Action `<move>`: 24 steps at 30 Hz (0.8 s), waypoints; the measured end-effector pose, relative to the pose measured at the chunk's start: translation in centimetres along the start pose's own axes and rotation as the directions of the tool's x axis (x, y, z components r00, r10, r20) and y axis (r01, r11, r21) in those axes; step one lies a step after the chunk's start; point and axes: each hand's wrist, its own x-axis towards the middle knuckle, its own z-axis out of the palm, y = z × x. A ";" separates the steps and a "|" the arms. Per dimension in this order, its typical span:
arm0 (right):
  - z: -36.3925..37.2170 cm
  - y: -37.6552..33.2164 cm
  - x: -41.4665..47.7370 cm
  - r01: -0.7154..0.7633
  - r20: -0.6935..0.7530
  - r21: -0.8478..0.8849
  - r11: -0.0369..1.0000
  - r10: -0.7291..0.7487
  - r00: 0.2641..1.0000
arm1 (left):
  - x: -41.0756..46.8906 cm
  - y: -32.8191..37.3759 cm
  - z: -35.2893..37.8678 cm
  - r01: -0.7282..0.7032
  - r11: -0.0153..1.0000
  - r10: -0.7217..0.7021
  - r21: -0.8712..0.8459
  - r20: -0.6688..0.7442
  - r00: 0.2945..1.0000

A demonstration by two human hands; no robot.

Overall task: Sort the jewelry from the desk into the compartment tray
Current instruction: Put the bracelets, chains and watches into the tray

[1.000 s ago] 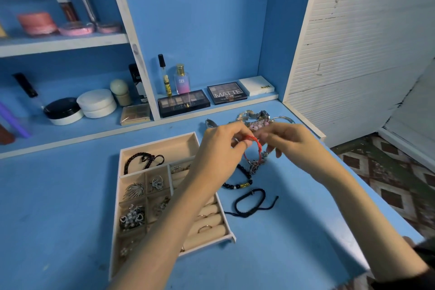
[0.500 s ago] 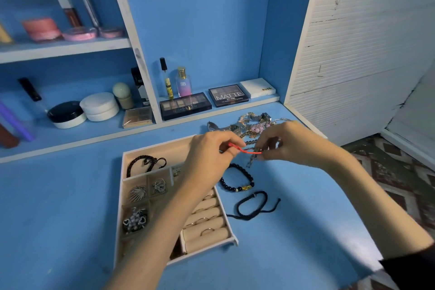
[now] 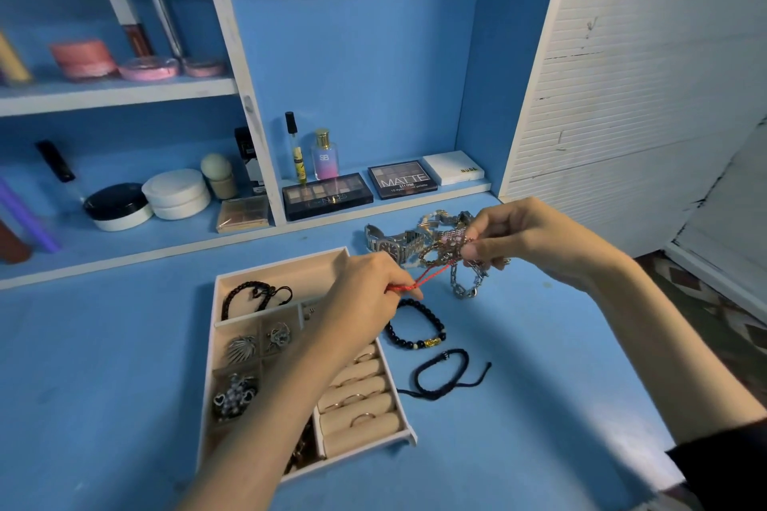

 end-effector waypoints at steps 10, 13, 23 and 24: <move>0.4 -2.7 0.1 0.244 -0.269 0.188 0.951 -0.189 0.944 | 0.6 0.0 1.1 -0.028 0.998 0.028 0.048 0.008 1.000; 0.4 -3.6 0.1 0.275 -0.298 0.214 0.937 -0.206 0.932 | 0.5 0.2 1.4 -0.024 1.000 0.024 0.008 0.008 1.000; 0.9 -5.5 0.4 0.410 -0.369 0.303 0.860 -0.291 0.883 | 0.7 -0.5 1.9 -0.014 1.000 0.014 -0.008 0.077 0.997; 1.0 -5.8 0.4 0.420 -0.370 0.305 0.854 -0.301 0.879 | 0.8 -0.6 2.0 -0.011 1.000 0.011 0.000 0.085 0.996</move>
